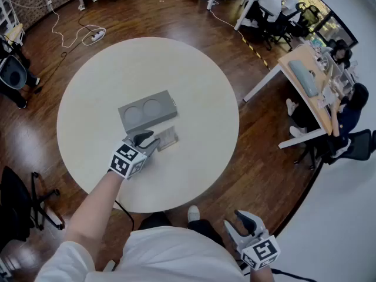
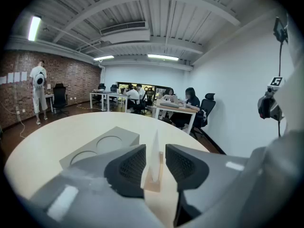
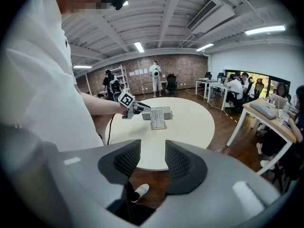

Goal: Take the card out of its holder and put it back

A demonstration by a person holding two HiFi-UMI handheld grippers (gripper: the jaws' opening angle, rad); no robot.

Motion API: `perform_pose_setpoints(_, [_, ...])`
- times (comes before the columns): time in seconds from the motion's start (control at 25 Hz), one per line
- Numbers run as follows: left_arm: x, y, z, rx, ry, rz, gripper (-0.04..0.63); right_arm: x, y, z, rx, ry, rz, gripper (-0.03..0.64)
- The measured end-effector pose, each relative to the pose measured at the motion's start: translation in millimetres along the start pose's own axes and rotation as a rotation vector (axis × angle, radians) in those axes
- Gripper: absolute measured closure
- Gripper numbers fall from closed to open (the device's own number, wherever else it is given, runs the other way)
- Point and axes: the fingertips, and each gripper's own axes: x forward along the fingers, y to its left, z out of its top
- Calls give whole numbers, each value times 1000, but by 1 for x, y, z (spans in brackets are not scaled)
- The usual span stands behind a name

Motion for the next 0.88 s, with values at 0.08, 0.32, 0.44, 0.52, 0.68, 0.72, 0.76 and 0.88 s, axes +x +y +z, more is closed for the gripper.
perform_pose_setpoints(0.08, [11,8,-5,-3,12,-7,466,-1,0,-1,13,1,-22,451])
perform_pose_setpoints(0.32, [34,17,-20,-10,49,-35,478,-11,2,-4,47,-1,-106,451])
perform_pose_setpoints(0.44, [39,16,-21,7,51,-51,533,-18,4,-9,68,0,-147,451])
perform_pose_setpoints(0.52, [40,15,-20,13,49,-62,575,-21,5,-11,77,2,-168,451])
perform_pose_setpoints(0.68, [39,12,-19,21,52,-88,580,-25,8,-14,95,-3,-189,451])
perform_pose_setpoints(0.72, [38,11,-18,23,49,-90,580,-25,9,-15,98,-4,-190,451])
perform_pose_setpoints(0.76, [37,10,-16,24,45,-91,580,-25,11,-17,100,-4,-188,451])
perform_pose_setpoints(0.88, [33,9,-6,27,24,-91,580,-23,13,-20,98,-1,-180,451])
